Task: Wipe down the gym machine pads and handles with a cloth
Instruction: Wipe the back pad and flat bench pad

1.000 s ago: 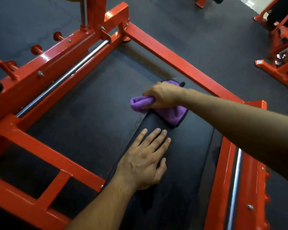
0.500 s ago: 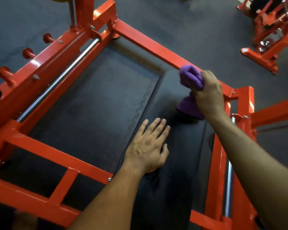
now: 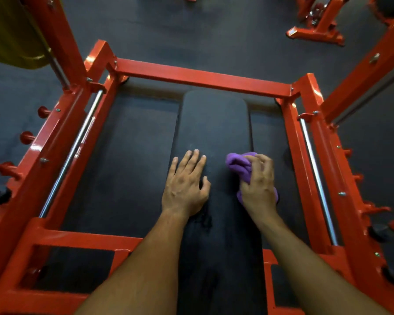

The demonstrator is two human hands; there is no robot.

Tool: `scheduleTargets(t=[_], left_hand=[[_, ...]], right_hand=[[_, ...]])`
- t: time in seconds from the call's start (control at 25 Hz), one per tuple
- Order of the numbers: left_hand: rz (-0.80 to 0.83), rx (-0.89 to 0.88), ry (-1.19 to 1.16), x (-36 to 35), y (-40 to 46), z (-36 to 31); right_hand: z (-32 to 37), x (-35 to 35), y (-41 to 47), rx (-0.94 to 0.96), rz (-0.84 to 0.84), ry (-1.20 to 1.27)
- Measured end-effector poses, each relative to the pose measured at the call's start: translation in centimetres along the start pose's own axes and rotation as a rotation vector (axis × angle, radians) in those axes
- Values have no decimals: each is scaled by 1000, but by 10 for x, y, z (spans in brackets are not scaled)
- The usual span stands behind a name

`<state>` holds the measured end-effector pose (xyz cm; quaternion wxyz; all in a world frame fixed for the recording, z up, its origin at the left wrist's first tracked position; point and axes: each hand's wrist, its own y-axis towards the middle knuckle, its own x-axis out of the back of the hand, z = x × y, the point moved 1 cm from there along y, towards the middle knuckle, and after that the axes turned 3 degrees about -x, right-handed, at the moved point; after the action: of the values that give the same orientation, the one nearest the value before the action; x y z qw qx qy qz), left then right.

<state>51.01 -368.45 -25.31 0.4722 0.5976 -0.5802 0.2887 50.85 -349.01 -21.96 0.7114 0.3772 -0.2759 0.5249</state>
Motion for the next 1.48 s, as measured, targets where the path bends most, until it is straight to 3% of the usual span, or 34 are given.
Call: scheduleTargets(t=[0.12, 0.48, 0.64, 0.96, 1.12, 1.24, 1.48], left_hand=[[-13, 2, 19, -2, 0, 2], [260, 55, 139, 19, 2, -17], [278, 110, 135, 18, -23, -28], [92, 93, 120, 5, -38, -22], [77, 78, 77, 6, -38, -21], [52, 73, 64, 3, -39, -19], [132, 38, 79, 7, -41, -19]], right_hand=[[5, -23, 4, -1, 0, -147], [-7, -22, 6, 11, -15, -39], [-7, -22, 5, -15, -5, -33], [-8, 2, -6, 45, 420, -187], [-6, 26, -89, 126, 204, -112], [-5, 29, -126, 128, 193, -157], [-11, -11, -20, 176, 194, -175]])
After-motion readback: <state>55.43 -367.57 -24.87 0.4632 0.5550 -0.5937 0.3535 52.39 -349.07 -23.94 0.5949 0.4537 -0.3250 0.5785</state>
